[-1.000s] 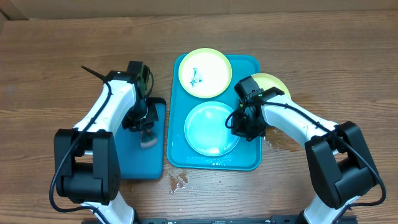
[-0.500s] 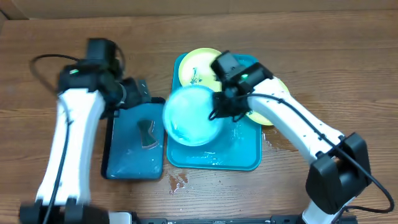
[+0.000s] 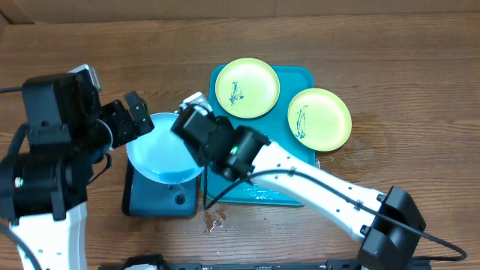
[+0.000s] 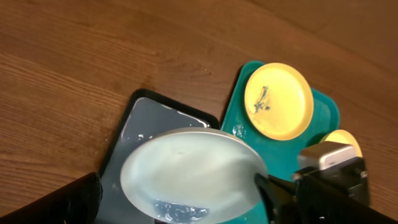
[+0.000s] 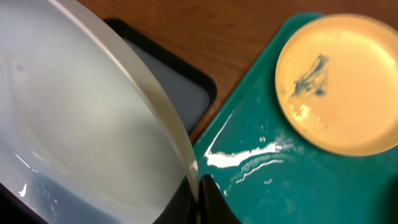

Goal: Clean dirty plates on tray and stack at the side
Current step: 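Lift the white plate with the right gripper and tilt it over the small tray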

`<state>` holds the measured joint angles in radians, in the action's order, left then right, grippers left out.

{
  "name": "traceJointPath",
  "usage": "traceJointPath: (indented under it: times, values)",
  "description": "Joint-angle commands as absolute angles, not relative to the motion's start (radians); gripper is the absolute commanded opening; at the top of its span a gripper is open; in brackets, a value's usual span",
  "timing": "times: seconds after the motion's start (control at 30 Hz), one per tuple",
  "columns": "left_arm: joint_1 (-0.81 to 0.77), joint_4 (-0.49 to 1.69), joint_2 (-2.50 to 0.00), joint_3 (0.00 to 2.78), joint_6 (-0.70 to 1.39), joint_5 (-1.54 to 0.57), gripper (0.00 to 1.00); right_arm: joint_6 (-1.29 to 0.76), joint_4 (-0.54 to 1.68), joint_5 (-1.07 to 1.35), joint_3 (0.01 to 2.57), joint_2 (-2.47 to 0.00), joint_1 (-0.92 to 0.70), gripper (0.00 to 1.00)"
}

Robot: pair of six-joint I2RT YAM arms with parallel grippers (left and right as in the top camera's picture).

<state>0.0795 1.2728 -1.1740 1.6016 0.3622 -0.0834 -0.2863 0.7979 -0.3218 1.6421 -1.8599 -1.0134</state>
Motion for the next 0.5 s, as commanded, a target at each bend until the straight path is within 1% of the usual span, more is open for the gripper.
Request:
traceJointPath:
  times: [0.0, 0.47]
  values:
    - [0.085, 1.277, -1.142, 1.617, 0.344, -0.039, 1.0, -0.283, 0.778, -0.533, 1.655, -1.845, -1.053, 0.04]
    - [0.085, 1.305, -1.209, 1.617, 0.344, -0.015, 1.0, -0.283, 0.798, -0.871, 1.655, -1.845, -1.221, 0.04]
